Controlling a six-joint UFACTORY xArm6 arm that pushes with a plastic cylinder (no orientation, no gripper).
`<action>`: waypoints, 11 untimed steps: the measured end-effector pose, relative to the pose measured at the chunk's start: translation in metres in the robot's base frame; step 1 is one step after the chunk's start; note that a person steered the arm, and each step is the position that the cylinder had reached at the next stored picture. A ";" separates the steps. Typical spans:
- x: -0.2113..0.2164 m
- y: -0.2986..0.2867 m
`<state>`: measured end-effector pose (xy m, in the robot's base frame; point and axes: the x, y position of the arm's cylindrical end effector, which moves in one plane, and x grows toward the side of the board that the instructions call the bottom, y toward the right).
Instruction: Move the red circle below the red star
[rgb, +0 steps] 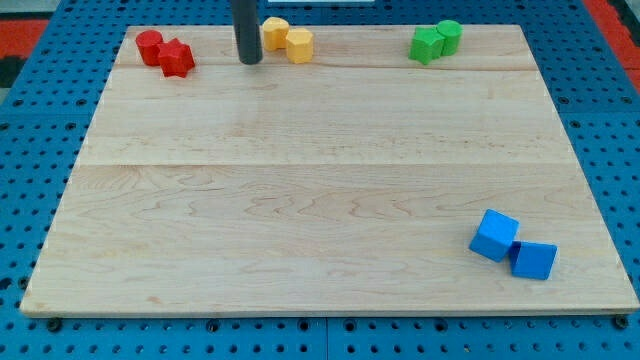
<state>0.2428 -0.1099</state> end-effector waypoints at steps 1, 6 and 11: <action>-0.026 -0.019; 0.026 -0.132; 0.111 -0.087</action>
